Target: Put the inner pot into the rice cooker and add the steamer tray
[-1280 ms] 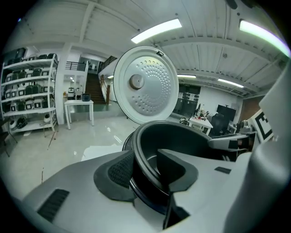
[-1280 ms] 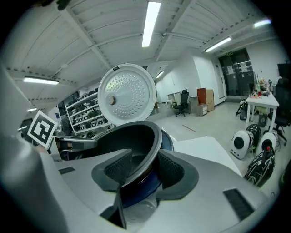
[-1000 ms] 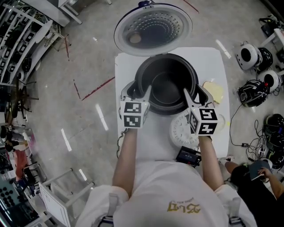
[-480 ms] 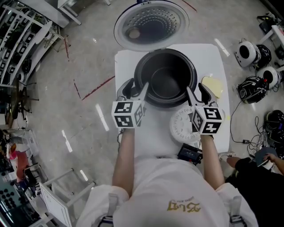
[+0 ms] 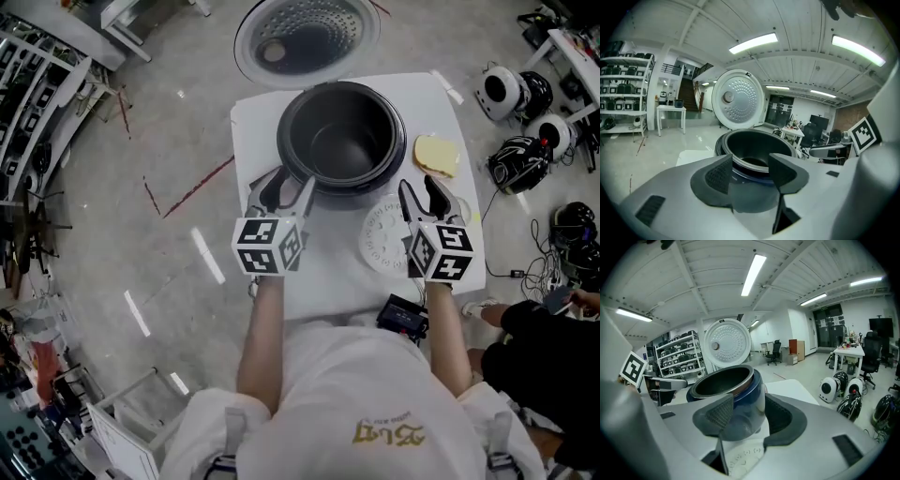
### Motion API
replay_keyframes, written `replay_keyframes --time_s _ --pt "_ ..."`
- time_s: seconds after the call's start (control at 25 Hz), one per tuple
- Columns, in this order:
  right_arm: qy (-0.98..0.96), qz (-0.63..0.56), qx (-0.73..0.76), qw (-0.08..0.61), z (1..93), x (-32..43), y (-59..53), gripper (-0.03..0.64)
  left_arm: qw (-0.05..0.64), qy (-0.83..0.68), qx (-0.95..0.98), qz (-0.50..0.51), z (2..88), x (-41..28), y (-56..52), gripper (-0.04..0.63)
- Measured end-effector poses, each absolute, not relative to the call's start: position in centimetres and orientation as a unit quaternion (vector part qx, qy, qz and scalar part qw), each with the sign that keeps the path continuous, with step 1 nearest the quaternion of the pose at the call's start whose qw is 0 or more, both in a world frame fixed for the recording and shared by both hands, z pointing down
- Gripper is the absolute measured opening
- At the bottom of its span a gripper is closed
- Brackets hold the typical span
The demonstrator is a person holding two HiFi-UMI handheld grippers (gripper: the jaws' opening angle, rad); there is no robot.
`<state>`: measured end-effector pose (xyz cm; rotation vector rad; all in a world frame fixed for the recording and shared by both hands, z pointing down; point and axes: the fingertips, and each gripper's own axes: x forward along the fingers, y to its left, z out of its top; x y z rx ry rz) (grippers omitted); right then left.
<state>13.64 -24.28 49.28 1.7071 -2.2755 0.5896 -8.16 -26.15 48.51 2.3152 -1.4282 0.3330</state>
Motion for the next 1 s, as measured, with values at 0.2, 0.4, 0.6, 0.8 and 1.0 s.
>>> replay_keyframes --time_s 0.2,0.4,0.6,0.8,1.0 --pt "-0.761 0.207 0.603 0.121 50.0 14.2 -20.3 0.210 0.211 -0.489 0.839 0.112 49.4 -7.5 -23.0 0.253" --pt "-0.745 0.215 0.618 0.125 50.9 14.9 -16.7 0.210 0.221 -0.468 0.848 0.111 50.3 -6.7 -20.4 0.249" --pt "-0.728 0.229 0.633 0.127 52.1 16.1 -13.3 0.210 0.235 -0.448 0.855 0.117 51.6 -5.5 -17.7 0.247" --pt "-0.713 0.246 0.645 0.122 53.2 17.3 -11.0 0.210 0.247 -0.431 0.859 0.124 52.6 -4.2 -16.2 0.242" --pt "-0.695 0.272 0.654 0.122 55.6 18.7 -9.6 0.210 0.271 -0.407 0.862 0.137 54.9 -2.5 -15.2 0.238"
